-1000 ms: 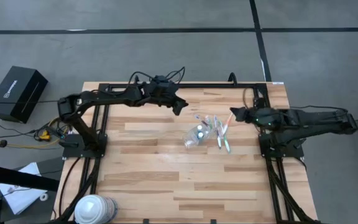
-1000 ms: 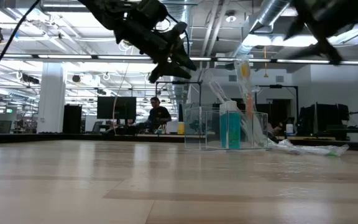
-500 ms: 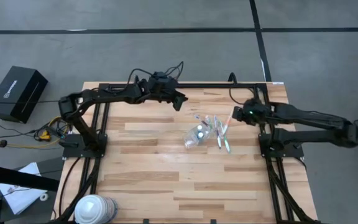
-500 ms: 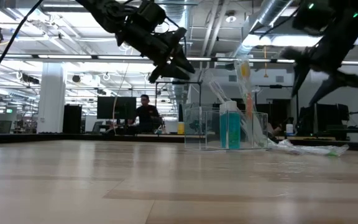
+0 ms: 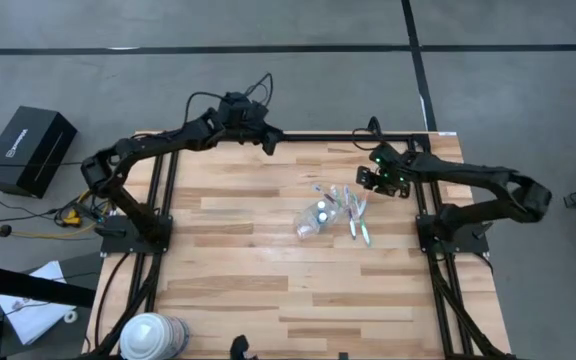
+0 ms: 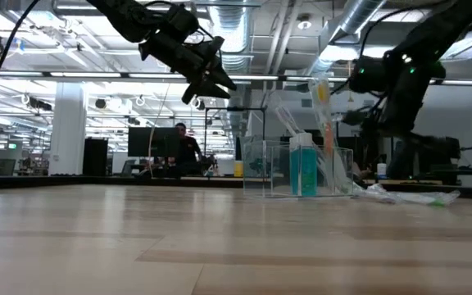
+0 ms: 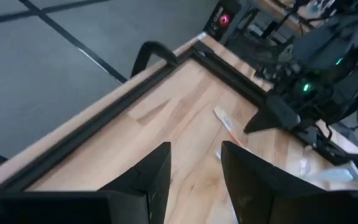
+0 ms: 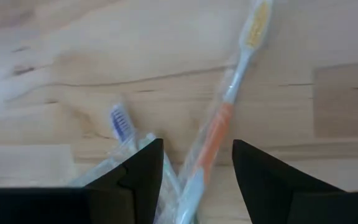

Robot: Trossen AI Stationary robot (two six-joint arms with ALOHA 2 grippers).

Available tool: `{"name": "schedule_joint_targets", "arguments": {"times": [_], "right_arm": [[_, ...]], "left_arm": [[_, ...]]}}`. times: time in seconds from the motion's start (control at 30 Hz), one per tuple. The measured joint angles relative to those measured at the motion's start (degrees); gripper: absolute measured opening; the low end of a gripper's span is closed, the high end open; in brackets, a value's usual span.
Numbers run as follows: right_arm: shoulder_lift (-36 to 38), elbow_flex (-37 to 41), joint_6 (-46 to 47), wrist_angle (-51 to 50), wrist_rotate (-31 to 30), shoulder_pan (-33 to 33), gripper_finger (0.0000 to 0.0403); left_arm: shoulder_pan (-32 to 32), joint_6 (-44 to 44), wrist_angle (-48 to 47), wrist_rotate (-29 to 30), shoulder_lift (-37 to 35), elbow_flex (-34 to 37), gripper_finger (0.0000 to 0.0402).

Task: Pick & Place toothbrushing station
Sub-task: Put the orange toothbrush into the transparent organizer

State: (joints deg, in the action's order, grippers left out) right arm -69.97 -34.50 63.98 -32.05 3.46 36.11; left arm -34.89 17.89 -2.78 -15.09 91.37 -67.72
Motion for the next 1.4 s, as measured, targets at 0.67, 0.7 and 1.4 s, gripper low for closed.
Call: {"name": "schedule_joint_targets", "arguments": {"times": [0.67,0.7,1.4], "right_arm": [[-8.7,0.0,-4.5,3.4,3.0,7.0,0.0160],[-8.4,0.0,-4.6,3.4,3.0,7.8,0.0160],[-10.0,0.0,-9.2,7.9,5.4,12.0,0.0044]], "left_arm": [[-3.1,-5.5,-1.5,-1.8,-0.1,0.0,0.0136],[-3.1,-5.5,-1.5,-1.8,-0.1,0.0,0.0136],[-3.4,-5.5,-2.2,-1.7,-0.1,0.0,0.0136]]}}
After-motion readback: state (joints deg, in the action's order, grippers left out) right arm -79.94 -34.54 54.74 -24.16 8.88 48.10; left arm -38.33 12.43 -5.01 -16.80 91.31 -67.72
